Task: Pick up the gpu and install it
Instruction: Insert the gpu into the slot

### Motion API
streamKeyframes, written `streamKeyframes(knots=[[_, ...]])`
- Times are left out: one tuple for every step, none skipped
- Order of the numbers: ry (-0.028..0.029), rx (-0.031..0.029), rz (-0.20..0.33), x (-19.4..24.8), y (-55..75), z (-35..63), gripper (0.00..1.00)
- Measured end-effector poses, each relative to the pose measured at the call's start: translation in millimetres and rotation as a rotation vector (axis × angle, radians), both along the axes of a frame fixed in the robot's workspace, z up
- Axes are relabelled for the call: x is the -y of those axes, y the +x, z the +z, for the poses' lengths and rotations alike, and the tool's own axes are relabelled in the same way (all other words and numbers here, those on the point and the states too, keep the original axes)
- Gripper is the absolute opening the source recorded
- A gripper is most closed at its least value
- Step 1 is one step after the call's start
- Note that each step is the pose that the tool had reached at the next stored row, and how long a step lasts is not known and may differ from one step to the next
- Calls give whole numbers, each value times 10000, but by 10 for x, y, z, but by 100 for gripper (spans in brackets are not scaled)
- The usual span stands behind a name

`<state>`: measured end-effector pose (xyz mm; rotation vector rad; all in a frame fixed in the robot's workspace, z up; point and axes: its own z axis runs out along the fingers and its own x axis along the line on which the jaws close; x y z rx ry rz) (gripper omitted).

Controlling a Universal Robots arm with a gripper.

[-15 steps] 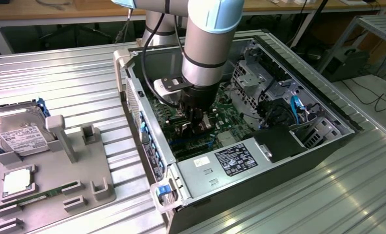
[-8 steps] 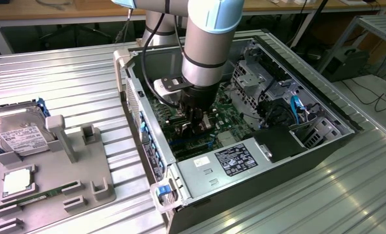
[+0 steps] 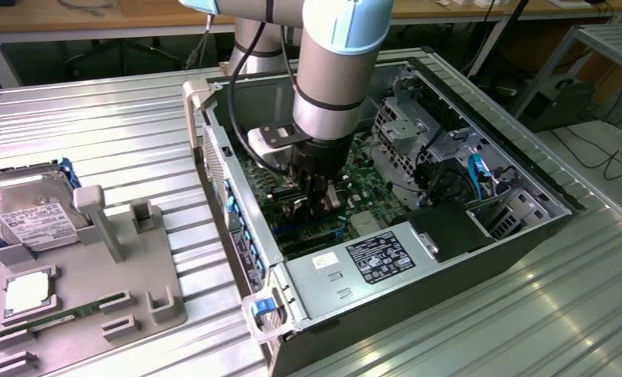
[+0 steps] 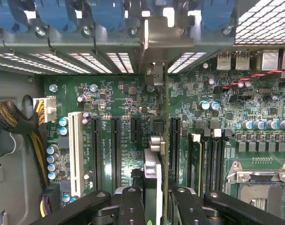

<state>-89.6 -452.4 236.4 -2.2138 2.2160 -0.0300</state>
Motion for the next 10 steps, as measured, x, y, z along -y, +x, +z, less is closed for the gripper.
streamKeyframes(knots=[[0,-4,0,0,-1,-6,28],[-2,-4,-1,0,-1,-11,28],[-5,-5,-1,1,-1,-14,28],[-6,-6,-1,1,-1,-14,28],[-6,-5,-1,1,-1,-14,28],[-5,-4,-1,1,-1,-15,28],[-4,-4,-1,0,-1,-16,28],[-4,-4,-1,0,-1,-16,28],[-3,-4,-1,0,-1,-16,28],[-3,-3,-1,1,-1,-16,28]])
